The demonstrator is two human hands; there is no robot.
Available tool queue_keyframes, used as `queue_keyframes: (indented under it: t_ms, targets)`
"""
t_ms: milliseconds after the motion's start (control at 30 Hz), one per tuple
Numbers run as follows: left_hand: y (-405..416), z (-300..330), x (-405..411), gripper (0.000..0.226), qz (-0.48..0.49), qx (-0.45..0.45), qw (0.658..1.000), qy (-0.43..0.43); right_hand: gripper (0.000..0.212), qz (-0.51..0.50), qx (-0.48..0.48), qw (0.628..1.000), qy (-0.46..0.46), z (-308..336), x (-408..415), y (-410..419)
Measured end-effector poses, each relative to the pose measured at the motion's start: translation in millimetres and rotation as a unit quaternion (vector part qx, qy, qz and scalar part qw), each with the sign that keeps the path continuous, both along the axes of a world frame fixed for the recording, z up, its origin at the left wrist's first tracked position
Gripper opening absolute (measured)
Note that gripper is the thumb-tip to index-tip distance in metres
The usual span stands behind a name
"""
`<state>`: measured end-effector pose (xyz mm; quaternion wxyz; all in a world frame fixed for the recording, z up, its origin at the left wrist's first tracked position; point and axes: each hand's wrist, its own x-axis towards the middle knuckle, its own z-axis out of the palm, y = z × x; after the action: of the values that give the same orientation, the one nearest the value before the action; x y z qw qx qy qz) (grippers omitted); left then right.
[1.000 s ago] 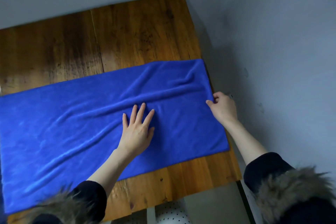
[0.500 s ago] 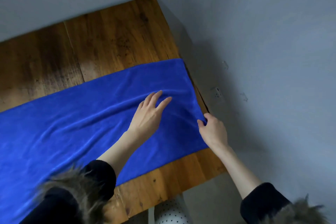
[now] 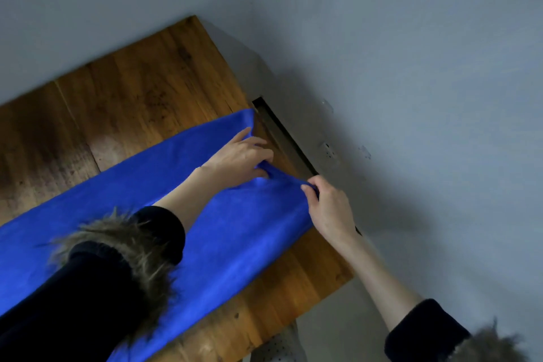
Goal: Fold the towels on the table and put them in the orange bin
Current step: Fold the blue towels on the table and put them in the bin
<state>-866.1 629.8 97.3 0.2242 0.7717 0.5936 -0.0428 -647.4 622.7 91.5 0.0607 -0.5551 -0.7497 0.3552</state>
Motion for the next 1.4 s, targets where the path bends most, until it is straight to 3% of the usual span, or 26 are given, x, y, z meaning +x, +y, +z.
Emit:
queue_keyframes:
  t_ms: [167,467,567,667,900,1067,1400]
  targets:
    - [16,14,-40,0.017,0.066,0.124,0.988,0.062,0.026,-0.022,0.099,0.990,-0.094,4,8,26]
    - [57,53,-66,0.017,0.206,0.236,0.948,0.052,0.046,-0.123,0.195,0.962,-0.149,35,17,82]
    - [54,62,-70,0.019,0.228,0.270,0.934,0.048,0.052,-0.123,0.185,0.967,-0.122,44,14,82]
    - [33,63,-80,0.019,0.226,0.248,0.941,0.044,0.048,-0.092,0.102,0.987,-0.084,46,10,67]
    - [-44,73,-116,0.021,0.256,0.222,0.940,0.038,0.012,0.003,0.001,1.000,-0.020,56,-8,14]
    - [-93,90,-144,0.023,0.292,0.220,0.930,0.028,0.007,0.027,0.026,0.999,0.024,78,-42,-25]
    - [-228,143,-206,0.025,0.303,0.306,0.902,-0.030,0.008,0.035,0.083,0.990,0.111,131,-118,-170]
